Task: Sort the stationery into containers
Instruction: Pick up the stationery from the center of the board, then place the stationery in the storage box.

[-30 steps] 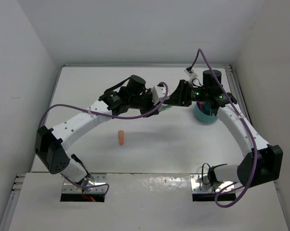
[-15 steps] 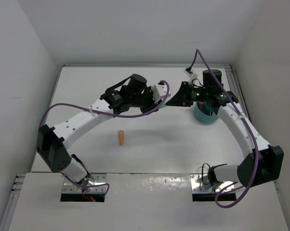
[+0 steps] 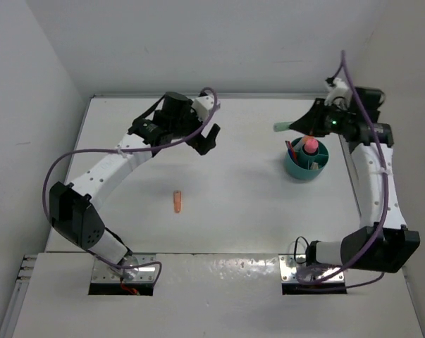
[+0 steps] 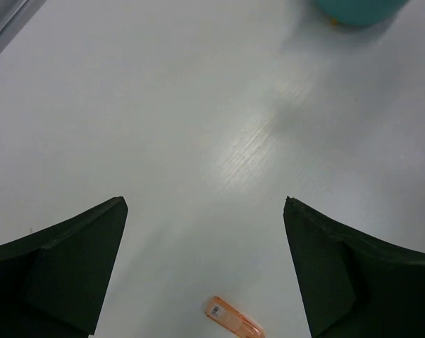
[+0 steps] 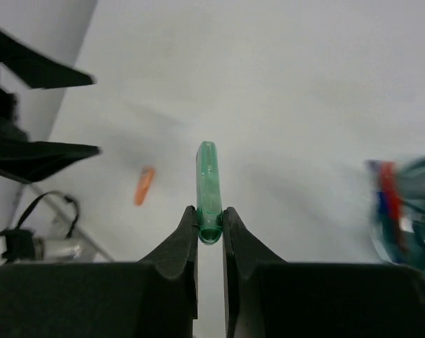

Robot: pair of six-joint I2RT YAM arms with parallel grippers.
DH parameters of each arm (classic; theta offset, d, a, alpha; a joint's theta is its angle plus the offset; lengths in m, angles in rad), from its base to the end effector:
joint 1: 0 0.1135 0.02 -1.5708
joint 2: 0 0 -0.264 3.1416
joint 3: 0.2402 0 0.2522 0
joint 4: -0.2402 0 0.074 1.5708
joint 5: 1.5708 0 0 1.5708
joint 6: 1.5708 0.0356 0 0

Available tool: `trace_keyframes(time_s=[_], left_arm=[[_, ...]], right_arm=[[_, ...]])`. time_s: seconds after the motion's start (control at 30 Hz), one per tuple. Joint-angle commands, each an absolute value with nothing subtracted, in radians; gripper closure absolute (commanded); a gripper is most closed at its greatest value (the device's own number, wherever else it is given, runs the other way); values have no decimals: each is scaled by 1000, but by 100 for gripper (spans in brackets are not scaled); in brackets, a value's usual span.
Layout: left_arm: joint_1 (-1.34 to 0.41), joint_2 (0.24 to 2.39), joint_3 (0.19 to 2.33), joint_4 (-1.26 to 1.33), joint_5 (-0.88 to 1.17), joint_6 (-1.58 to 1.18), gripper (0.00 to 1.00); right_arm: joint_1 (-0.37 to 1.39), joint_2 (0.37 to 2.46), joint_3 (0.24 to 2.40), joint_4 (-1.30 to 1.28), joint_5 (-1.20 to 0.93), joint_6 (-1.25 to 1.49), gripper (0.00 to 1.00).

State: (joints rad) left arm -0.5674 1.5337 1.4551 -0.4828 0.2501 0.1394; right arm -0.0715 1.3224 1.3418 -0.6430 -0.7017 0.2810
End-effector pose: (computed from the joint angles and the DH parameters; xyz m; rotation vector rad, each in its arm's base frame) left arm 0.2912 -0.1961 0.3601 0.8848 1.9669 -0.5167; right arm 0.2819 0.0028 0.3750 -0.0198 2.1570 0.8853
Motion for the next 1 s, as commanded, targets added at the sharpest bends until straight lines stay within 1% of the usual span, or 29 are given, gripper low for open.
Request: trace_keyframes(time_s=[0.0,0.1,0.17,0.27,0.4,0.57,0.67,0.87,0.93,0.97], left_arm=[[-499,1512,1444,-451,253,66,0],[-462,1537,1437,-454,294,41,0],[-439,1549,1437,-456,319,34,0],[-420,1562,1433,-453,339,14,0],[-397,1565,1417,-433,344,-26,0],[-359,1551,1399,-431,293,-43,0],[-339,1540,1374,-414,298,-41,0],[-311,1542,1353,-417,311,-54,0],[-298,1540,1339,-417,282,-84,0],[-292,1542,1332,-417,237,-127,0]], right_arm=[[-230,1299,1426,-761,-677,123,100],[-340,1331,1474,-851,-641,-44,100],[-405,1350,1492,-903,-640,-103,100],[-449,1376,1476,-907,-620,-173,100],[-471,1407,1425,-836,-557,-206,100],[-477,1473,1425,-769,-448,-187,100],[-474,1499,1401,-697,-401,-186,100],[-466,1568,1378,-638,-394,-175,100],[-459,1589,1371,-621,-397,-175,100],[-456,1609,1371,-614,-397,-173,100]])
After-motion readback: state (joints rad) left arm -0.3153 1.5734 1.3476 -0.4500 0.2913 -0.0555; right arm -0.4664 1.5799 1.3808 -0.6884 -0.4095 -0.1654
